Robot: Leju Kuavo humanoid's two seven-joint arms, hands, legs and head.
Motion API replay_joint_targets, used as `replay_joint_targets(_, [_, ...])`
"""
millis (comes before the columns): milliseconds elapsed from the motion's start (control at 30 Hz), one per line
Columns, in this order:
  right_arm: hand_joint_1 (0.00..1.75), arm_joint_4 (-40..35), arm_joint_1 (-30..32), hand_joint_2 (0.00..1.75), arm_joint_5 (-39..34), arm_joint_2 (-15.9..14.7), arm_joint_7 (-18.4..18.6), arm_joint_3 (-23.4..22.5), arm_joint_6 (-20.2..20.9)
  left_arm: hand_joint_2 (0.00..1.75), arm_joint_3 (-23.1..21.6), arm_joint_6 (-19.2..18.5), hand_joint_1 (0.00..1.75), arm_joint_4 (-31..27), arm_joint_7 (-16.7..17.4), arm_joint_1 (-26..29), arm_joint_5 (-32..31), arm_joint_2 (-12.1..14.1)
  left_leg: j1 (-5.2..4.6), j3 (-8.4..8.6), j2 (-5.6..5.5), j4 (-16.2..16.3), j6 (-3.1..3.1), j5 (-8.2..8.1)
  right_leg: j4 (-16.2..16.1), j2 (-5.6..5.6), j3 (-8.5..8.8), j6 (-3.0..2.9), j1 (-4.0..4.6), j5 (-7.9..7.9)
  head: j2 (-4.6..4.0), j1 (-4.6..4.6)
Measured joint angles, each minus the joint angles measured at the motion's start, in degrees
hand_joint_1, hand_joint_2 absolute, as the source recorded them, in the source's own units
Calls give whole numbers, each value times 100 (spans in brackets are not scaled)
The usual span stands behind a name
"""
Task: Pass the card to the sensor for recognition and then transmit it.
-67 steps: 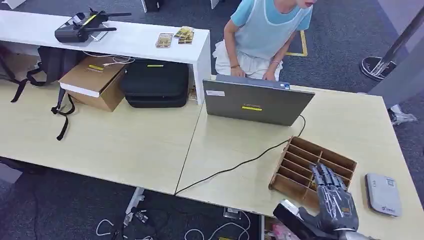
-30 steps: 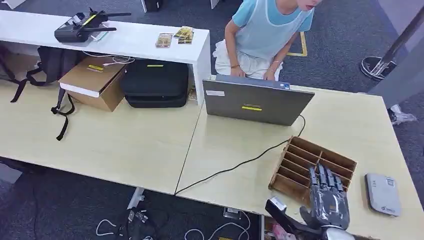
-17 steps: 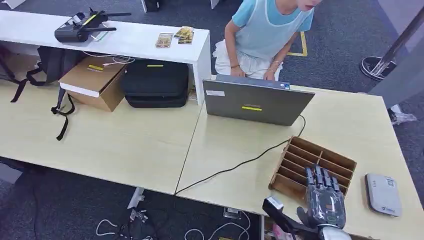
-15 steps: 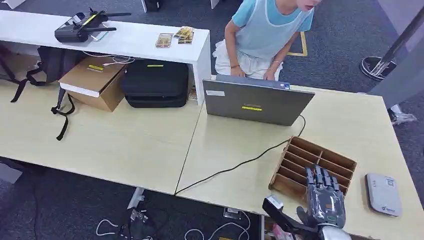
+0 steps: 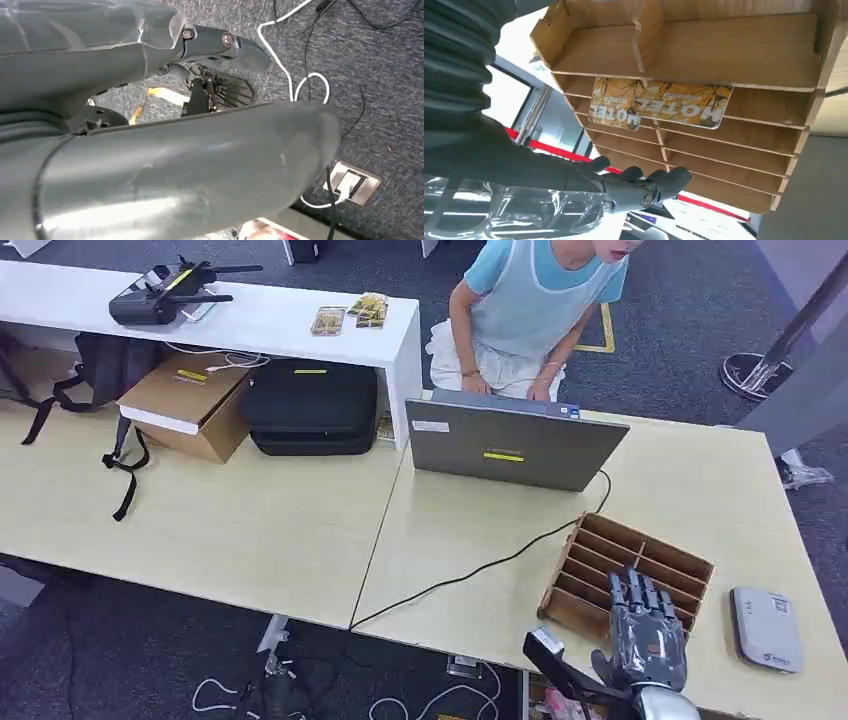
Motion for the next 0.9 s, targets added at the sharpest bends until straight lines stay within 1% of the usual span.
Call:
replay_joint_targets(167, [2,13,-12,175,4,15,0,2,-2,0,-7,2,0,0,0,-7,-15,-2,0,0,0,0,0,0,0,0,0,0,0,0,0,0])
replay_joint_targets(200, [54,15,-12,175,4,15,-4,0,-2,0,-9,2,0,0,0,-9,-17,-7,0,0,0,0,0,0,0,0,0,0,0,0,0,0])
replay_joint_targets(233, [122,20,-12,175,4,15,-9,0,-2,0,-11,2,0,0,0,-12,-20,-13,0,0,0,0,0,0,0,0,0,0,0,0,0,0])
replay_joint_targets(267, [122,22,-11,175,4,15,-9,0,-2,0,-13,2,0,0,0,-13,-28,-17,0,1,0,0,0,0,0,0,0,0,0,0,0,0])
replay_joint_targets(300, [166,22,-11,175,4,15,-9,0,-2,0,-15,2,0,0,0,-13,-31,-24,0,1,0,0,0,0,0,0,0,0,0,0,0,0])
replay_joint_targets(333, [169,24,-10,175,4,15,-9,0,-2,0,-20,2,0,0,0,-13,-31,-26,0,1,0,0,0,0,0,0,0,0,0,0,0,0])
replay_joint_targets(433, [171,26,-9,175,4,15,-9,0,-2,0,-37,2,0,0,0,-13,-31,-28,0,1,0,0,0,0,0,0,0,0,0,0,0,0])
replay_joint_targets(600, [162,26,-25,175,7,15,-11,0,-7,0,-42,2,0,0,0,-13,-13,-26,2,1,0,0,0,0,0,0,0,0,2,0,0,0])
replay_joint_targets(633, [155,26,-35,175,7,15,-11,0,-11,0,-42,2,0,0,0,-12,-11,-26,3,1,0,0,0,0,0,0,0,0,3,0,0,0])
replay_joint_targets(700, [154,26,-46,175,4,15,-11,0,-11,0,-42,2,0,0,0,-12,0,-26,3,1,0,0,0,0,0,-1,0,0,3,0,0,0])
replay_joint_targets(767, [155,26,-60,175,7,15,-9,-9,-20,0,-42,7,0,0,0,-10,4,-24,4,1,0,0,0,0,0,0,1,0,4,0,0,0])
replay_joint_targets(800, [150,26,-59,175,7,15,-11,-20,-20,0,-42,9,0,0,0,-10,4,-26,4,1,0,0,0,0,0,0,1,0,4,0,0,0])
replay_joint_targets(833, [148,26,-58,175,7,15,-11,-22,-22,0,-42,9,0,0,0,-9,4,-26,4,1,0,0,0,0,0,-1,1,0,4,0,0,0])
replay_joint_targets(867, [154,26,-59,175,4,15,-11,-24,-24,0,-42,9,0,0,0,-8,7,-26,4,0,0,0,-1,0,0,-1,1,0,4,0,0,0])
replay_joint_targets(900, [152,26,-59,175,4,15,-11,-28,-28,0,-42,11,0,0,0,-8,11,-26,4,0,0,0,-1,0,0,0,1,0,4,0,0,2])
